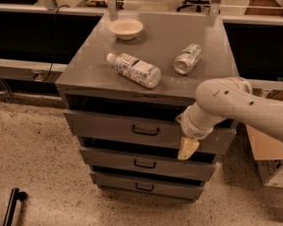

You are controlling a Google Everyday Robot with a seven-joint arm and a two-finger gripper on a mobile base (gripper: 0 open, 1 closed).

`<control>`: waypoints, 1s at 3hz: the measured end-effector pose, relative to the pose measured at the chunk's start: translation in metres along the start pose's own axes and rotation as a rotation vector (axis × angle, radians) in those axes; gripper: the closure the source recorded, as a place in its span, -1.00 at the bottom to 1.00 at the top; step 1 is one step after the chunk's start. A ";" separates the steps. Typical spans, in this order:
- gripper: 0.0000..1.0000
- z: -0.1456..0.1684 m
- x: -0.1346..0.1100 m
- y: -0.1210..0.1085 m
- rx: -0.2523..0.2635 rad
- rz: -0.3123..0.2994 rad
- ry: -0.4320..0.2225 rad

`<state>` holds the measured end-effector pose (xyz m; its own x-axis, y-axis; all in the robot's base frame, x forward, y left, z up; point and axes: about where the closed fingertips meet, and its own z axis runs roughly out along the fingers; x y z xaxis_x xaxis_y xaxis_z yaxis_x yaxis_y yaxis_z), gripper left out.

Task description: Open top drawer

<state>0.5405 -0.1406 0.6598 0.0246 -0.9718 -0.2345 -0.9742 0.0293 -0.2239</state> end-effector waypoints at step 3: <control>-0.14 -0.010 0.008 0.035 -0.076 -0.020 0.011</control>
Offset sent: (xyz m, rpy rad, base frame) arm -0.0609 -0.0127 -0.0012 -0.0174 0.1122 0.0685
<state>0.5042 -0.1494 0.6601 0.0420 -0.9744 -0.2207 -0.9878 -0.0073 -0.1557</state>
